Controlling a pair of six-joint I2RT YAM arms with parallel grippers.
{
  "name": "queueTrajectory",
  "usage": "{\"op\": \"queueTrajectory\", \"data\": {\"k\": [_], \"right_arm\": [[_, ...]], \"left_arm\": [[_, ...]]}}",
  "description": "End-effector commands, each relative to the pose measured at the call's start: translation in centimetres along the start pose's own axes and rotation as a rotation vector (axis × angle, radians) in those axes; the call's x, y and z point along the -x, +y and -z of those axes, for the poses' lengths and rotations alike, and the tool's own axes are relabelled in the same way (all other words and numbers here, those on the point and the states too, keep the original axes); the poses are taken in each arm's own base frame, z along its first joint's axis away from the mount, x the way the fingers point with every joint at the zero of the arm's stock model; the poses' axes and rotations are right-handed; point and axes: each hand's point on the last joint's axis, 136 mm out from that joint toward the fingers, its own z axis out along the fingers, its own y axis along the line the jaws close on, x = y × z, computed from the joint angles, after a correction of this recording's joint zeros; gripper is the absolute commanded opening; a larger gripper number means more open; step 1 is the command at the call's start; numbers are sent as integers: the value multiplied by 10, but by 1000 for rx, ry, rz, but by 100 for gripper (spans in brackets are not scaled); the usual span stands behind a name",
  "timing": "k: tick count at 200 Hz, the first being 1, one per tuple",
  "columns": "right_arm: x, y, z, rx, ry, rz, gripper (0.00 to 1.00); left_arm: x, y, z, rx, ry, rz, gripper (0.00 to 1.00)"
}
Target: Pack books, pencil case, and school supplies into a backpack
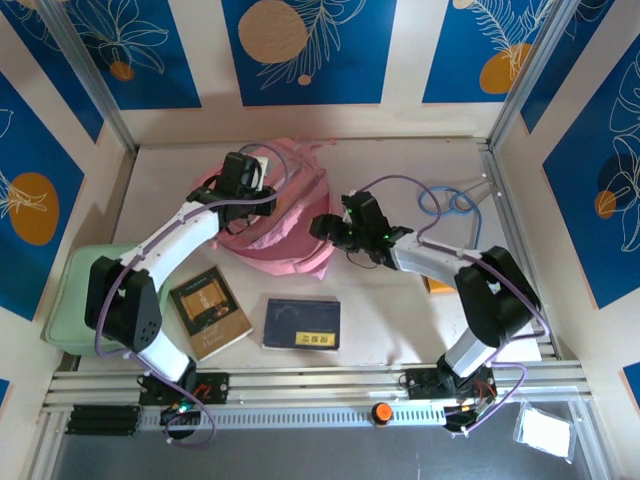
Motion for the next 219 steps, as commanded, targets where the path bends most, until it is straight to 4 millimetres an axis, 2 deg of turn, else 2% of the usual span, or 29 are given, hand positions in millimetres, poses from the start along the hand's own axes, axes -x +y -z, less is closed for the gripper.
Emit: {"op": "queueTrajectory", "data": {"k": [1, 9, 29, 33, 41, 69, 92, 122, 150, 179, 219], "right_arm": [[-20, -27, 23, -171, 48, 192, 70], [-26, -32, 30, -211, 63, 219, 74], [-45, -32, 39, -264, 122, 327, 82], [-50, -30, 40, -267, 136, 356, 89], [-60, -28, 41, -292, 165, 413, 95], [-95, -31, 38, -385, 279, 555, 96], [-121, -29, 35, -376, 361, 611, 95], [-140, -34, 42, -380, 448, 581, 94], [-157, -46, 56, -425, 533, 512, 93], [-173, -54, 66, -456, 588, 433, 93], [-193, -61, 70, -527, 657, 405, 92]], "left_arm": [[13, 3, 7, -29, -72, 90, 63], [12, 4, 8, -31, -77, 104, 70], [13, 9, 12, -25, -90, 130, 81], [13, 10, 12, -23, -91, 136, 83], [13, 13, 14, -18, -96, 148, 85], [14, 24, 19, -2, -115, 193, 93], [10, 35, 23, 12, -124, 229, 100], [6, 48, 26, 30, -128, 265, 100], [4, 52, 26, 33, -127, 271, 100], [2, 50, 20, 18, -125, 270, 100], [6, 44, 14, -15, -120, 274, 100]]}}
